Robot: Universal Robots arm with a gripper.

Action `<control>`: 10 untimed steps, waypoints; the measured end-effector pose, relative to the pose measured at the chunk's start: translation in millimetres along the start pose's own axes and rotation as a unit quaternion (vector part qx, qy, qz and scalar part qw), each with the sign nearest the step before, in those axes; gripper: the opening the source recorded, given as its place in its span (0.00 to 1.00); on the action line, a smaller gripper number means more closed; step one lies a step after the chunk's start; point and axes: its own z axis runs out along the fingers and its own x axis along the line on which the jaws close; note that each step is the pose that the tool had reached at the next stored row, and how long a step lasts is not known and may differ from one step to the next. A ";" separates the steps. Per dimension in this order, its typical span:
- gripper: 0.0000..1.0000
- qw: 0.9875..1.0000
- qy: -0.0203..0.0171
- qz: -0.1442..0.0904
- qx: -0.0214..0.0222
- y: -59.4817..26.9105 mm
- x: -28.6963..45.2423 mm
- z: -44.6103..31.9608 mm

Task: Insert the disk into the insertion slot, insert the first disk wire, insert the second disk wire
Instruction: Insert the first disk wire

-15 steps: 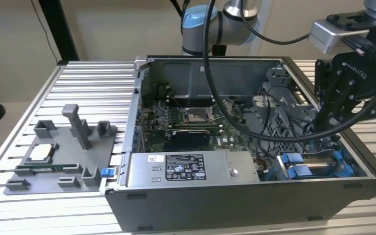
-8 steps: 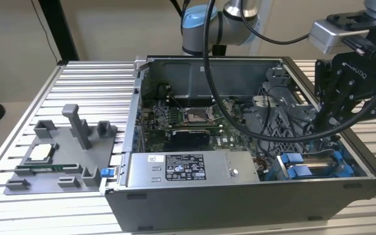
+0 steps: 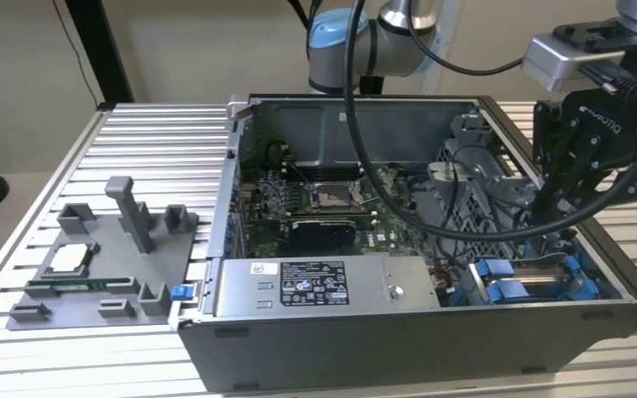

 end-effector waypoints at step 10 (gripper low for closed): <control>0.00 1.000 0.000 0.000 0.000 -8.9 1.6 11.4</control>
